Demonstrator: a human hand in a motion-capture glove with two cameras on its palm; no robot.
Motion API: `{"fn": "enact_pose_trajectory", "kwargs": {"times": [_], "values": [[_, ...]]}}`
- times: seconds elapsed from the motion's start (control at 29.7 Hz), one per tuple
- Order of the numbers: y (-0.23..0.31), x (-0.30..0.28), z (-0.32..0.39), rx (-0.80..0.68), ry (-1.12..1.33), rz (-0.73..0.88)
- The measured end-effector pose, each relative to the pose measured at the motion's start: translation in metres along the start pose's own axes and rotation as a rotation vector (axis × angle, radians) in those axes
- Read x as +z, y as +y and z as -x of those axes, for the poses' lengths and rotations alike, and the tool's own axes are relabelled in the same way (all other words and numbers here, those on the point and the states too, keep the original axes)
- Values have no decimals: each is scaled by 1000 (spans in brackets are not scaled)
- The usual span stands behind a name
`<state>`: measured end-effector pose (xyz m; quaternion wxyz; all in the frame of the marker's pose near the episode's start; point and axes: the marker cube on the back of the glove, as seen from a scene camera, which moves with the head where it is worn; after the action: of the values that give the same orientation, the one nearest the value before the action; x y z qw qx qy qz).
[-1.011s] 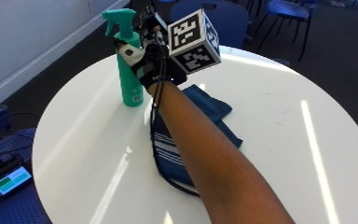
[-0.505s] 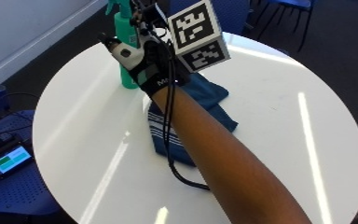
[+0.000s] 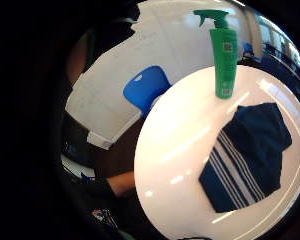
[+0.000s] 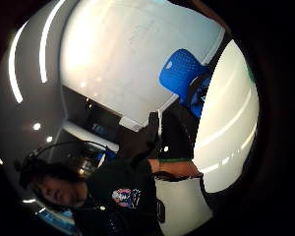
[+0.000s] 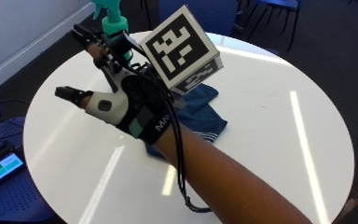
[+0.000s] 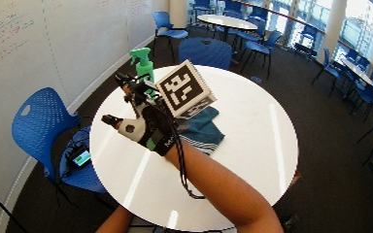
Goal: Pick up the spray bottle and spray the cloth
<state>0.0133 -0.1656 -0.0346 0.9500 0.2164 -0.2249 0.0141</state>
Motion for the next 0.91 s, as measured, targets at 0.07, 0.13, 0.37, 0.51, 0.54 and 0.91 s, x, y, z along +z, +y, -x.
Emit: {"fn": "enact_pose_trajectory", "kwargs": {"times": [0.07,0.13,0.37,0.51,0.54,0.91], "values": [[9,1,7,-24,11,12],[19,2,13,-38,32,21],[52,1,29,-114,98,59],[71,-6,36,-114,81,61],[75,-7,39,-107,74,64],[100,-4,54,-110,104,122]]}}
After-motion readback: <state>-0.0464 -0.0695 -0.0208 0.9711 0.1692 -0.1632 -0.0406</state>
